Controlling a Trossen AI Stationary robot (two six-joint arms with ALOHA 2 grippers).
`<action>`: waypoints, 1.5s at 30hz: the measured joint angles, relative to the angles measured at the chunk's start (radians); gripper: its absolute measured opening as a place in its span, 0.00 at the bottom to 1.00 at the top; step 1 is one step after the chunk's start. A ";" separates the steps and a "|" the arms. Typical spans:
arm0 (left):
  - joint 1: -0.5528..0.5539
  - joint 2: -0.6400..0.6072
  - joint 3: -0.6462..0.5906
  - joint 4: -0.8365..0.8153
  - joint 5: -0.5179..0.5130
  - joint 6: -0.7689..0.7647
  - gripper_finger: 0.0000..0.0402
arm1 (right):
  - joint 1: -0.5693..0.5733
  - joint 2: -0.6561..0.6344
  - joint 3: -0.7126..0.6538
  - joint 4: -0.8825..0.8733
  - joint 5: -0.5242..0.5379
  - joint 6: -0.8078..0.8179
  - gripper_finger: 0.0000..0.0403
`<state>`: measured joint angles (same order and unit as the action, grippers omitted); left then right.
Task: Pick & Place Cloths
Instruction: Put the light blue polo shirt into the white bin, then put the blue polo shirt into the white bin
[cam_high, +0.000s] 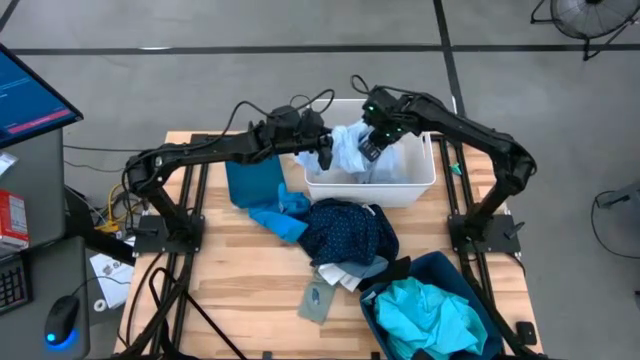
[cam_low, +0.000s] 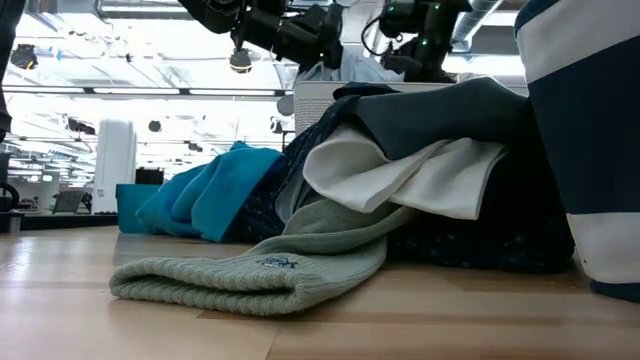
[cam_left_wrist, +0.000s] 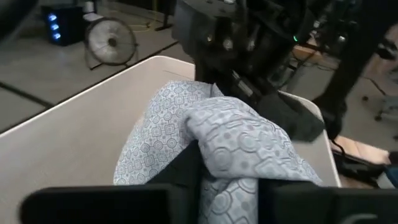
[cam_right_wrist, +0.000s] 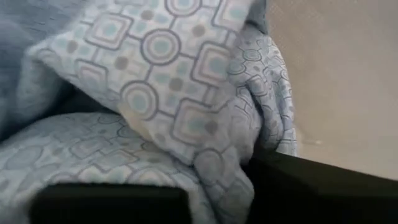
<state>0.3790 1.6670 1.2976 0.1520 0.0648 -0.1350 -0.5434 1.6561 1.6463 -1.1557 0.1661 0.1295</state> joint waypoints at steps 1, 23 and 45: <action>0.000 0.000 0.000 0.000 0.015 0.017 0.22 | 0.000 -0.013 0.000 0.000 -0.001 -0.015 0.16; -0.074 -0.119 0.105 -0.100 0.048 0.149 0.80 | 0.070 -0.291 0.001 0.015 -0.008 0.006 0.66; -0.600 -0.496 -0.277 -0.560 -0.415 0.077 0.77 | 0.437 -0.405 0.001 -0.011 -0.006 0.213 0.66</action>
<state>-0.2211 1.1709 1.0205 -0.4079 -0.3503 -0.0584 -0.1069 1.2512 1.6471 -1.1671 0.1600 0.3420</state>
